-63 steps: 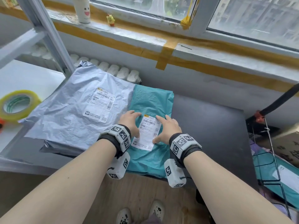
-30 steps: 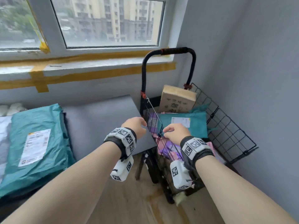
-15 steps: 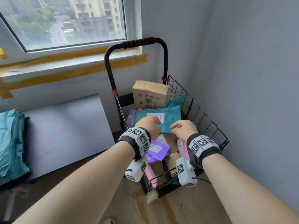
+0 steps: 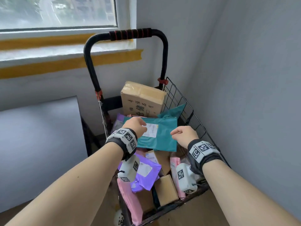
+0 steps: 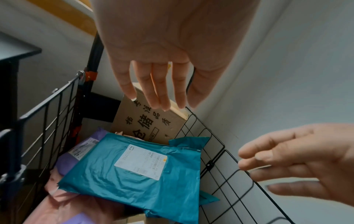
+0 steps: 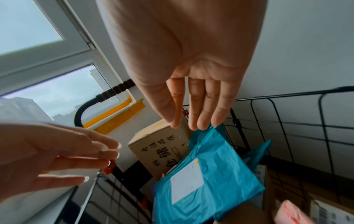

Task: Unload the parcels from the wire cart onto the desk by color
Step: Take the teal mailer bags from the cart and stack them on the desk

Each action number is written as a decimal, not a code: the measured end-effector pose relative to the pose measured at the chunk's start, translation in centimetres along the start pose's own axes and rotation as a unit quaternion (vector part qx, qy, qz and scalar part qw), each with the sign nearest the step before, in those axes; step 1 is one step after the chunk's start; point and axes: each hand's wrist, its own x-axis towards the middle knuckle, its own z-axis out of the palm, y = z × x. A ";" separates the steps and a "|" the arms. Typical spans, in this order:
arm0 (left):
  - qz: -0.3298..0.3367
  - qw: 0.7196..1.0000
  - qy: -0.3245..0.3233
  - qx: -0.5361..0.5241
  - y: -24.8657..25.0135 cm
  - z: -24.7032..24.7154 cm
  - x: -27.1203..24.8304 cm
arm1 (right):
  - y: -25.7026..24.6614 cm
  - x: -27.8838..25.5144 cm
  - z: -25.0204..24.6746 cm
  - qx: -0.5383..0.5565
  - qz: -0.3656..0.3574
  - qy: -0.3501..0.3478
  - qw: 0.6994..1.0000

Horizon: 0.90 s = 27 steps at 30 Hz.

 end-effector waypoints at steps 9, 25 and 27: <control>-0.083 0.994 0.016 -0.069 -1.4 0.6 7.2 | -1.5 7.9 -0.7 -0.025 -0.002 -0.027 0.999; -0.326 0.932 0.022 -0.159 -10.2 7.8 13.3 | -0.4 22.0 7.1 -0.124 -0.023 -0.155 0.980; -0.347 0.922 0.022 -0.172 -11.2 9.0 13.4 | -0.3 23.0 8.5 -0.156 -0.022 -0.171 0.973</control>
